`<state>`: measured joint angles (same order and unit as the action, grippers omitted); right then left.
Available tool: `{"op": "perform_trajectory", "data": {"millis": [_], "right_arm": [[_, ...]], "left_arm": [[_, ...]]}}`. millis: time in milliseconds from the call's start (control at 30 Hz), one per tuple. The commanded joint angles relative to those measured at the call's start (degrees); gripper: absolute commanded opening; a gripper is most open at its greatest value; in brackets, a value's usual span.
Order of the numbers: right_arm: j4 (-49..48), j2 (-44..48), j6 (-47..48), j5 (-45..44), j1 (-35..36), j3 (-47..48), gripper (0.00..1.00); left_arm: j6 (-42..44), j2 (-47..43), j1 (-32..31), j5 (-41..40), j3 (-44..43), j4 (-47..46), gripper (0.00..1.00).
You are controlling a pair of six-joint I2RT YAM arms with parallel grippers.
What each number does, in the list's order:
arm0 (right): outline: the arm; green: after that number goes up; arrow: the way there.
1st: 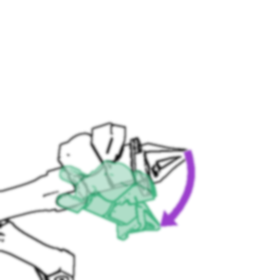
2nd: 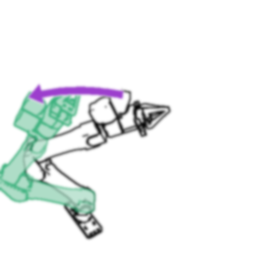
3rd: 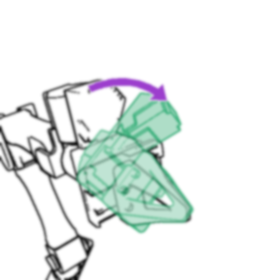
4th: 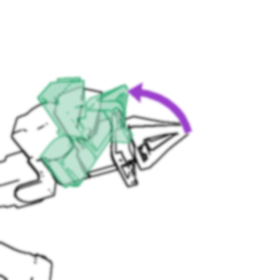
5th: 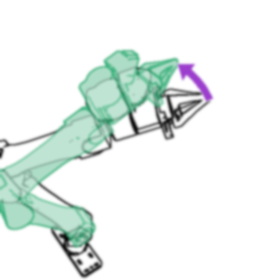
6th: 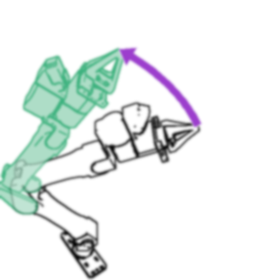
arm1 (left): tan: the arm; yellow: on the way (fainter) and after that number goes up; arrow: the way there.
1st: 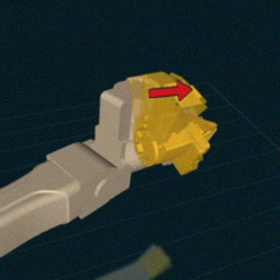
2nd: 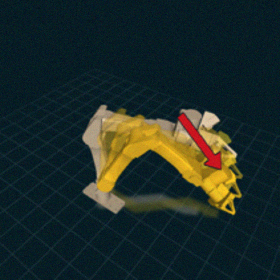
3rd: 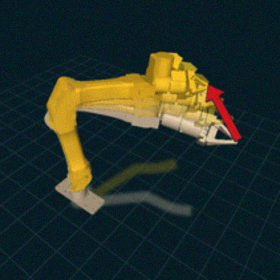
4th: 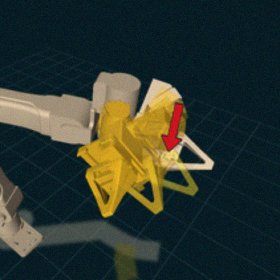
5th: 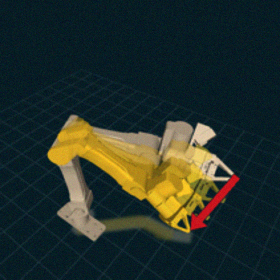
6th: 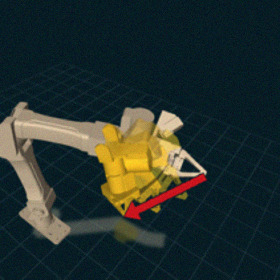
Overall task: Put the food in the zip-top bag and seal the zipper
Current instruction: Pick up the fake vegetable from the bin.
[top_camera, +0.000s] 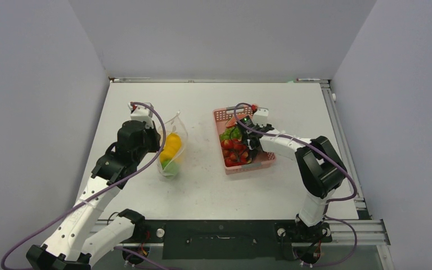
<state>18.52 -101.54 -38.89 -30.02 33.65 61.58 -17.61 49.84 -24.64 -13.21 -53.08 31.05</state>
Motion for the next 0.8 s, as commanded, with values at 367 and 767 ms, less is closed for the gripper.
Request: {"op": "perform_trajectory", "data": {"millis": [367,767], "right_arm": [[-1.1,1.5,-0.5,-1.0,-1.0,0.0,0.28],[1.4,9.8,2.9,-6.0,-0.1,3.6,0.24]], "left_arm": [[-0.3,-0.9,0.2,0.8,-0.2,-2.6,0.00],[-0.4,-0.8,0.2,1.0,-0.2,-2.6,0.00]]}}
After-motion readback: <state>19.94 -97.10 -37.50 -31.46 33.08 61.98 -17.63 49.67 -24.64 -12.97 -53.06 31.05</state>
